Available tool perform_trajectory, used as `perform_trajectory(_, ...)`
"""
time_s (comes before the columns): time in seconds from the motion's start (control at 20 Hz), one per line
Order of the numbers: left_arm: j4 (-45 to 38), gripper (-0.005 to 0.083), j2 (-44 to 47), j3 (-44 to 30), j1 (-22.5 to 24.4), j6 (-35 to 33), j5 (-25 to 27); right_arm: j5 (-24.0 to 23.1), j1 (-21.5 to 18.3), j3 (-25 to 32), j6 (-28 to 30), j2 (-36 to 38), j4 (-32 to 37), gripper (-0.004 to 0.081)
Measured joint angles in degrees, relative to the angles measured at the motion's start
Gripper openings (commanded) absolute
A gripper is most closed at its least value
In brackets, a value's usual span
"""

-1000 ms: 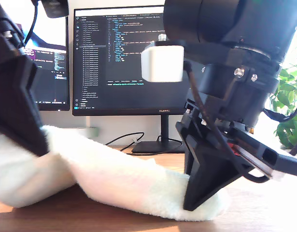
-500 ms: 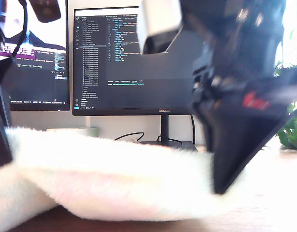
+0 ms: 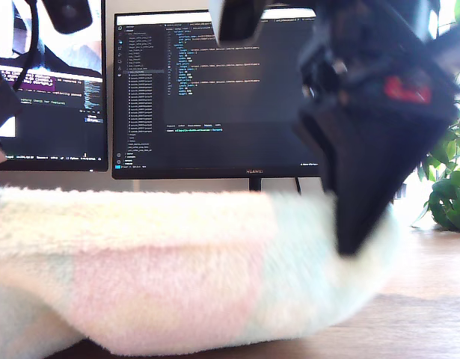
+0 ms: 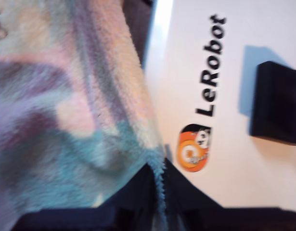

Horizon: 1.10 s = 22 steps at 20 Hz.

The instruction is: Fold the tea towel to a neat square and place it to the right

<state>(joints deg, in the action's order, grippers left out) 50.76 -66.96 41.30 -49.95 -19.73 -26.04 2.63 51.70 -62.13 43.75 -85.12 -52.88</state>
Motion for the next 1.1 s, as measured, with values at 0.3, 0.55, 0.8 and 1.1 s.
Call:
perform_trajectory(0.3, -1.20, -0.0019, -0.31, 0.02, 3.28, 0.02, 8.76, -0.42, -2.14, -0.17, 0.02, -6.73, 5.25, -0.0012)
perform_trajectory(0.55, -1.55, -0.0019, -0.31, 0.04, 6.86, 0.02, 9.97, -1.31, -3.78, -4.81, 1.36, -10.51, 7.82, -0.0012)
perform_trajectory(0.8, -2.29, -0.0019, -0.31, 0.33, 10.16, 0.02, 12.11, 0.59, -5.95, -8.13, 3.02, -12.15, 9.22, -0.0012)
perform_trajectory(1.1, -4.04, -0.0019, -0.31, 0.33, 14.12, 0.02, 12.26, 1.49, -7.41, -8.20, 4.07, -15.89, 13.62, -0.0012)
